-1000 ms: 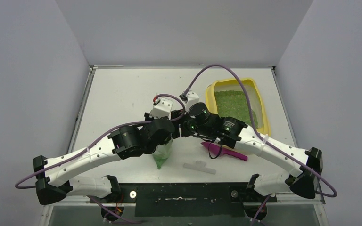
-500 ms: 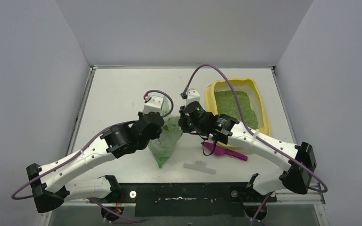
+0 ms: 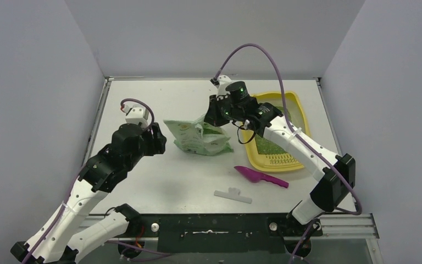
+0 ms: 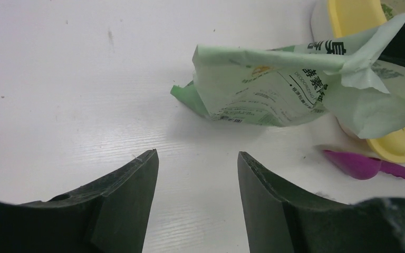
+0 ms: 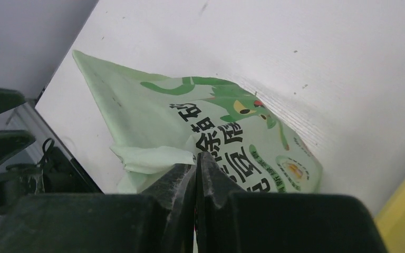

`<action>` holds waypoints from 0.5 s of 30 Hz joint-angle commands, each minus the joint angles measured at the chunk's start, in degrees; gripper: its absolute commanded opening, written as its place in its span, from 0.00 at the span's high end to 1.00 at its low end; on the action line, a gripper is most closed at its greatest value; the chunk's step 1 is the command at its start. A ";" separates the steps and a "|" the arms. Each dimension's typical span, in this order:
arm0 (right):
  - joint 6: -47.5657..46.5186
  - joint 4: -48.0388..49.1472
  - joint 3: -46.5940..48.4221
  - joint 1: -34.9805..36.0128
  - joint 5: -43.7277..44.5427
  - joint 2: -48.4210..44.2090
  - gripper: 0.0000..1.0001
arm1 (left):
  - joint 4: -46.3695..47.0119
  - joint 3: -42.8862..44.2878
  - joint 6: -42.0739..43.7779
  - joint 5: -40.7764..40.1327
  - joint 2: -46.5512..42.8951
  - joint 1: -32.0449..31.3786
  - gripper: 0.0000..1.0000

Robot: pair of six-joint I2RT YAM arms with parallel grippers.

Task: Fill the litter box with clean litter
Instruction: Open the cat litter bag at the center of the board.

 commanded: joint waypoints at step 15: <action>-11.28 -5.88 0.24 -4.21 -2.62 -4.41 0.88 | 5.77 -6.08 2.34 12.01 -3.21 8.25 0.40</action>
